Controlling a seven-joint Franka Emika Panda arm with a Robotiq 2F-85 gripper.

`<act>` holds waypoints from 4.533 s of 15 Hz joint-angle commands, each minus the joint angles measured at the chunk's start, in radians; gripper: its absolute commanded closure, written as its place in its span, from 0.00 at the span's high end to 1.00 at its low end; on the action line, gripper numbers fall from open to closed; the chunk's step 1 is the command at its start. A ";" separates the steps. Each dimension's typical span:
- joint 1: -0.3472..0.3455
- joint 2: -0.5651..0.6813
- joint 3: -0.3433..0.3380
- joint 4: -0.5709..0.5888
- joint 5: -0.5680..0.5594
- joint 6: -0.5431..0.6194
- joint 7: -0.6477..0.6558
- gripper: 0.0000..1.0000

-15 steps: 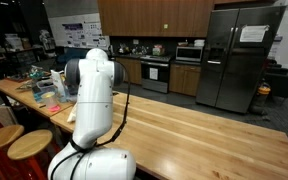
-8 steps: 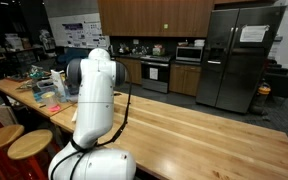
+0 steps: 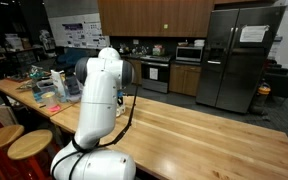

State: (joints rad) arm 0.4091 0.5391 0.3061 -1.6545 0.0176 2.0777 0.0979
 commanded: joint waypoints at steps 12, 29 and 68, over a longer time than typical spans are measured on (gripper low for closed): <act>-0.207 -0.343 -0.096 -0.464 0.166 0.447 0.009 1.00; -0.071 -0.420 0.012 -0.470 0.096 0.550 0.135 1.00; 0.159 -0.138 -0.094 -0.064 -0.194 0.227 0.483 0.02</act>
State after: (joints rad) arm 0.5956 0.4568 0.1969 -1.6881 -0.2324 2.2612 0.6120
